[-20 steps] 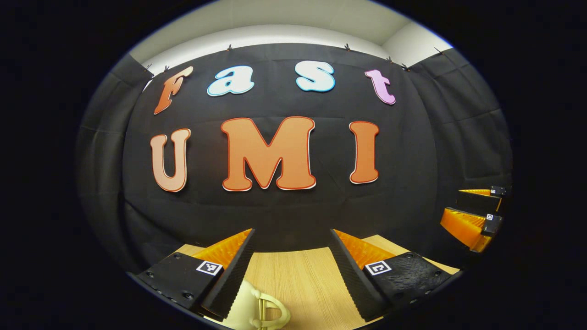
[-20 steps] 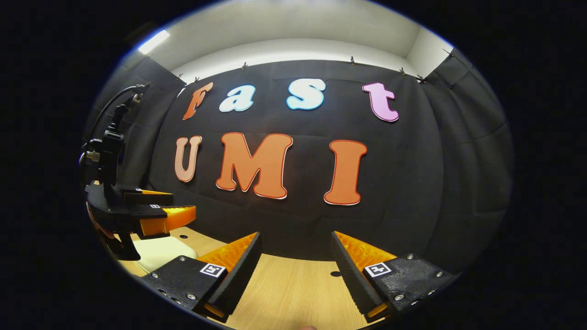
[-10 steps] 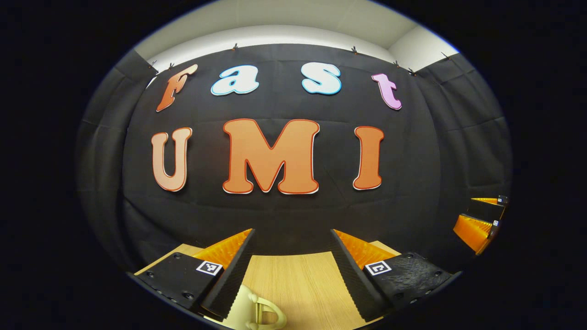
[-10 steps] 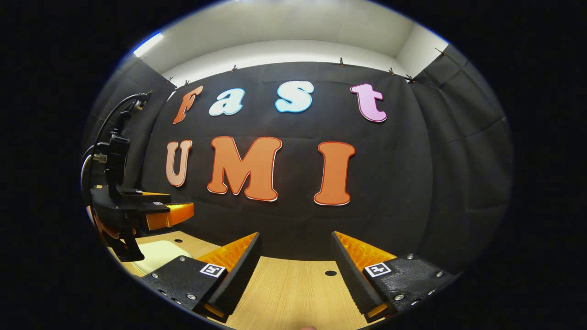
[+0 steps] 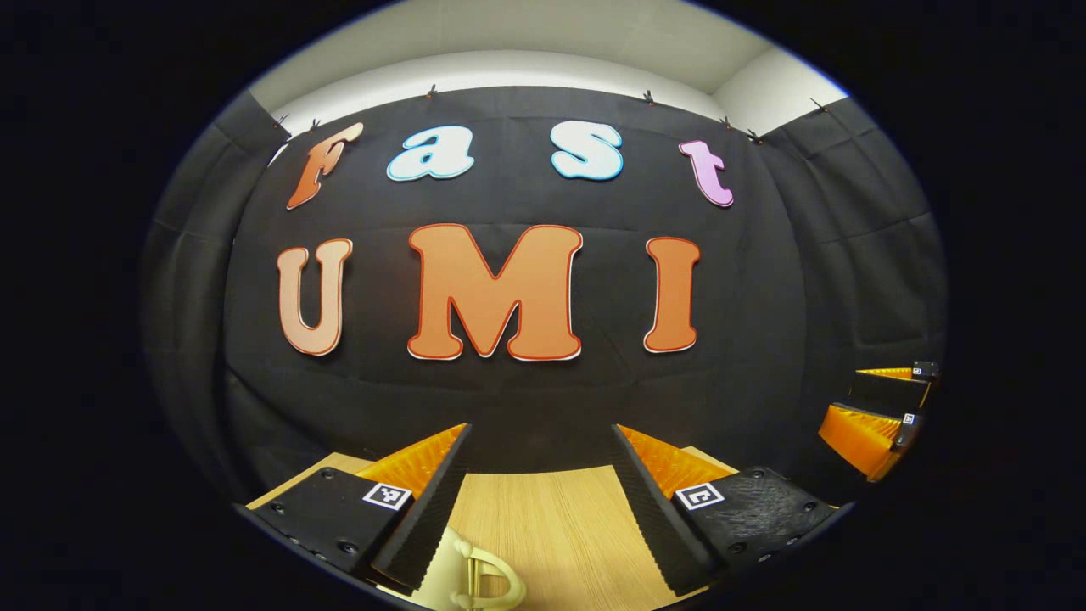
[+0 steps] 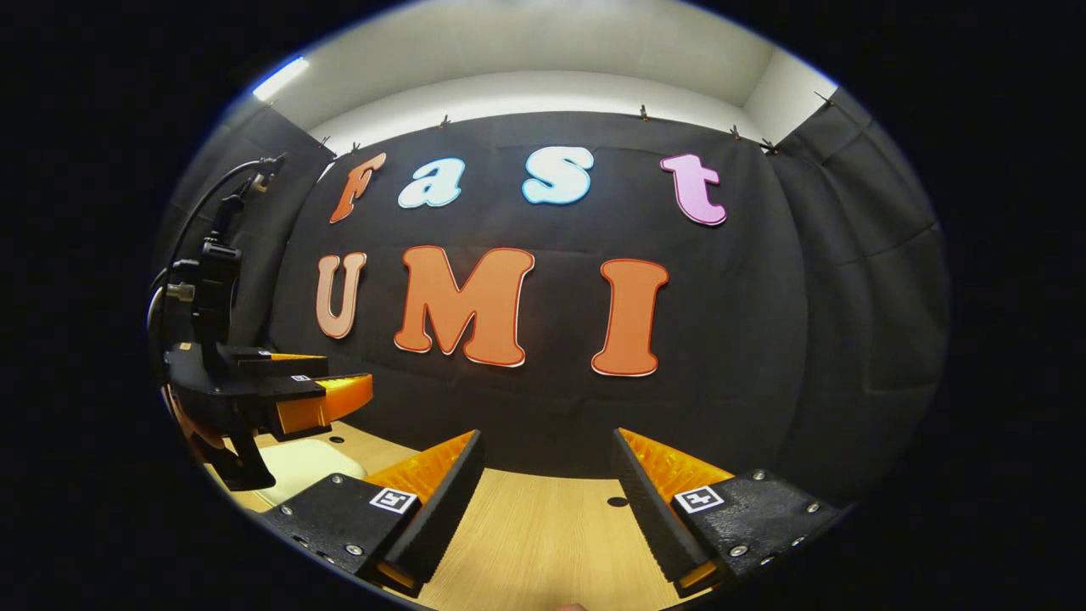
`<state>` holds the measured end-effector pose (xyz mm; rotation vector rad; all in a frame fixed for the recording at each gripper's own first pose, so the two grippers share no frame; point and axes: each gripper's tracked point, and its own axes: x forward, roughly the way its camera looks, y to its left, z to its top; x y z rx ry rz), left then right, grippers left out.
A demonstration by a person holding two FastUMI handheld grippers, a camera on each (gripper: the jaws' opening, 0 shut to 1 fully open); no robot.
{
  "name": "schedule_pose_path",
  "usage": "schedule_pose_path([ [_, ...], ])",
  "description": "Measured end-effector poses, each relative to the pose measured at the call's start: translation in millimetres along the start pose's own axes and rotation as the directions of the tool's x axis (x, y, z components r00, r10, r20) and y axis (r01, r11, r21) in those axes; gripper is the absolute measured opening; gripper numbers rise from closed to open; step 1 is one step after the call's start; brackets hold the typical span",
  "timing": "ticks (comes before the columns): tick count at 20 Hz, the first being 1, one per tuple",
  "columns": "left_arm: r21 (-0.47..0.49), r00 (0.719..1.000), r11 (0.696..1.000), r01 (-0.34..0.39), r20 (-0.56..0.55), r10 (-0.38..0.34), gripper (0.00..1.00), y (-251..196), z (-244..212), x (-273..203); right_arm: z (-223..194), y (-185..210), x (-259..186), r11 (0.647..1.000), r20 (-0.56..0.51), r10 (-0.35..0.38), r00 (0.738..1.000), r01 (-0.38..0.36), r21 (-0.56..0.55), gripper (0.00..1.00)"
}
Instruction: First open the suitcase, pack the skin care products into it, and then close the suitcase.
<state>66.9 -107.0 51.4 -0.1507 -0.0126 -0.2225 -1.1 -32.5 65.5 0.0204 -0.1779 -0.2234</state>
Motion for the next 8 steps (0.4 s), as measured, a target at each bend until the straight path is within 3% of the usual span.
schedule_pose_path([
  [8,-0.001,0.999,0.999,-0.033,0.017,0.033,0.96,3.5,2.1,-11.5,2.9,2.3,3.4,0.999,0.019,0.024,1.0,-0.023,-0.028,0.95],
])
